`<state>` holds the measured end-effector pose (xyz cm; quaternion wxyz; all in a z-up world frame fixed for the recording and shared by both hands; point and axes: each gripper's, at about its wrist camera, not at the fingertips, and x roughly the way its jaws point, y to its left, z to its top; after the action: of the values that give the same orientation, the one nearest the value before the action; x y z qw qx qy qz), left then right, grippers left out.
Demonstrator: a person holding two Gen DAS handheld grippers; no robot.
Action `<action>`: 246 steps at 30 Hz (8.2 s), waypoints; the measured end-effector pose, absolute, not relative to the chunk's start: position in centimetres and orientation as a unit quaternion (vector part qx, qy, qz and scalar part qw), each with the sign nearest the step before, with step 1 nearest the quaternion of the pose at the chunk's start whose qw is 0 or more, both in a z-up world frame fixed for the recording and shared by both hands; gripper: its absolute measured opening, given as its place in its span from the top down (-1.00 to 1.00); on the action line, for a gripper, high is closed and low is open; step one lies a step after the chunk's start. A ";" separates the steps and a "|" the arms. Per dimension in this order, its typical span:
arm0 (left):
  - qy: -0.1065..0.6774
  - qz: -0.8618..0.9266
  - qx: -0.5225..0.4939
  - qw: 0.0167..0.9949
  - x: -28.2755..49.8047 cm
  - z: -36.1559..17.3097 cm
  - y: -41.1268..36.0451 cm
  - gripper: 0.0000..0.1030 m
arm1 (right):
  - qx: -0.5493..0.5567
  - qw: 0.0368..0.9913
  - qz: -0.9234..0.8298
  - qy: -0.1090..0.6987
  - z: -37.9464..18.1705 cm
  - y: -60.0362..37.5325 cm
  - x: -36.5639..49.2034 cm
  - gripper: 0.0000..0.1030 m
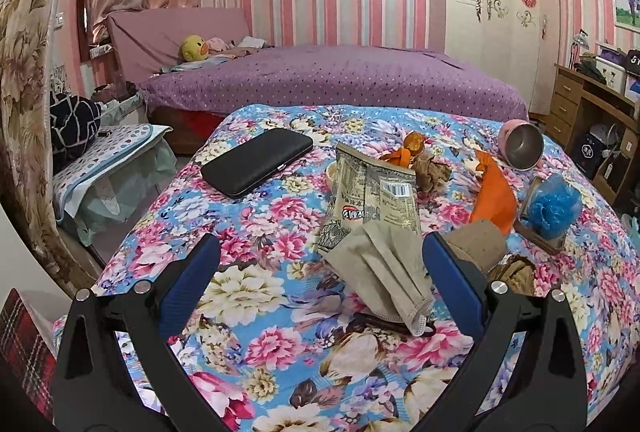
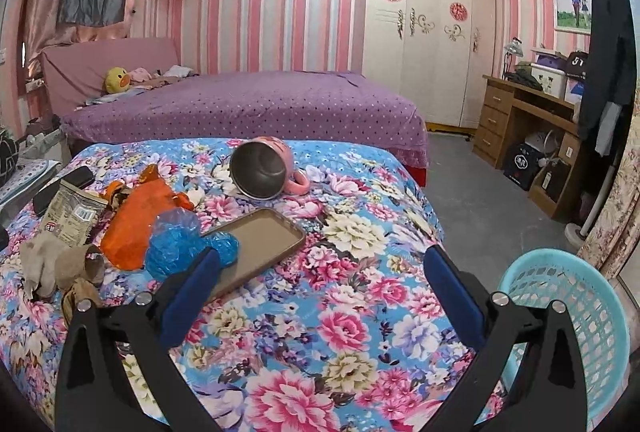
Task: Collect trash
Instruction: 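Reach the right tool toward the crumpled brown paper and close on it, then lift the brown paper with the right tool while the left tool grasps the beige cloth, then carry both items to the blue basket and open both tools over it, then return both tools to the bed and close the left tool on the cardboard tube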
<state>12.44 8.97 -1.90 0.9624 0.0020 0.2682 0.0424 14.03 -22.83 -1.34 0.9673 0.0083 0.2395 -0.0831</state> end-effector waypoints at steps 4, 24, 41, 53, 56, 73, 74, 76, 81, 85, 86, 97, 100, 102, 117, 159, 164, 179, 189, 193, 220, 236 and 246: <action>0.266 0.041 0.000 0.963 12.2 -1.9 9.4 -0.89 | 0.031 0.966 -0.067 0.248 -1.7 -22.5 14.3 -0.92; 0.278 0.068 -0.027 0.958 11.0 -2.9 15.9 -0.90 | -0.018 0.970 0.006 0.243 -2.6 -10.7 12.4 -0.92; 0.286 0.049 -0.033 0.956 10.4 -3.6 16.5 -0.90 | -0.054 0.949 0.072 0.302 -5.7 -5.3 13.7 -0.04; 0.289 0.017 -0.020 0.957 10.9 -3.3 11.9 -0.90 | -0.027 0.951 0.122 0.284 -4.2 -8.5 13.3 0.80; 0.299 0.006 -0.014 0.954 11.5 -3.7 10.4 -0.89 | -0.022 0.951 0.115 0.285 -4.0 -9.9 13.5 0.80; 0.371 -0.037 -0.025 0.928 15.3 -6.3 6.0 0.31 | 0.005 0.954 0.063 0.292 -4.4 -14.4 14.0 -0.14; 0.368 -0.042 -0.030 0.928 15.2 -6.1 6.2 0.41 | 0.004 0.955 0.062 0.290 -4.3 -14.4 14.0 -0.14; 0.357 -0.050 -0.043 0.932 14.7 -5.5 6.9 0.56 | 0.001 0.955 0.063 0.290 -4.3 -14.2 13.9 -0.15; 0.327 -0.060 -0.065 0.941 13.0 -3.5 8.6 0.65 | -0.010 0.956 0.073 0.283 -4.2 -12.8 13.5 -0.34; 0.303 -0.050 -0.049 0.950 11.9 -2.5 9.5 0.65 | -0.025 0.957 0.083 0.277 -4.3 -10.7 13.1 -0.40; 0.303 -0.044 -0.044 0.951 11.9 -2.5 9.7 0.65 | -0.026 0.956 0.086 0.278 -4.4 -10.2 13.2 -0.40; 0.292 -0.035 -0.029 0.955 12.4 -2.9 10.7 0.65 | -0.024 0.945 0.098 0.312 -5.6 -5.8 14.4 -0.40; 0.290 -0.035 -0.030 0.956 12.4 -2.9 10.9 0.65 | -0.039 0.941 0.105 0.320 -5.9 -4.9 14.6 -0.29; 0.291 -0.032 -0.033 0.956 12.5 -3.0 11.0 0.65 | -0.040 0.936 0.122 0.328 -6.2 -4.7 14.7 -0.01; 0.279 -0.028 -0.031 0.959 12.1 -2.1 9.5 0.65 | -0.016 0.951 0.126 0.282 -3.9 -9.2 13.5 0.25; 0.270 -0.208 0.022 0.940 10.0 -1.2 -22.7 0.65 | 0.042 0.959 -0.105 0.259 -1.1 -46.8 5.8 0.24; 0.289 -0.244 0.006 0.926 9.7 -2.0 -28.2 0.65 | 0.042 0.953 -0.136 0.266 -2.0 -50.7 4.6 0.24; 0.311 -0.320 0.042 0.894 8.1 -4.1 -40.0 0.38 | 0.055 0.948 -0.169 0.265 -3.2 -56.1 2.4 0.24; 0.281 -0.255 0.056 0.924 9.9 -3.4 -37.4 -0.79 | 0.069 0.949 -0.175 0.255 -3.3 -56.0 1.9 0.24; 0.266 -0.233 0.059 0.934 10.6 -2.8 -35.4 -0.89 | 0.066 0.949 -0.173 0.256 -3.3 -55.3 2.4 0.20; 0.249 -0.139 0.041 0.958 11.7 0.0 -21.5 -0.89 | 0.075 0.951 -0.206 0.219 -0.8 -47.8 6.0 -0.90; 0.261 -0.048 0.022 0.964 13.7 -1.1 -10.1 -0.89 | 0.026 0.960 -0.153 0.231 -0.7 -38.8 10.3 -0.91; 0.306 -0.013 0.012 0.952 14.7 -4.0 -4.5 -0.89 | 0.020 0.960 -0.135 0.245 -1.1 -35.8 12.0 -0.91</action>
<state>14.66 -4.46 -3.99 0.9520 0.0119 0.3055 -0.0133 11.97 -35.81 -1.11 0.9599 0.0204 0.2446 -0.1352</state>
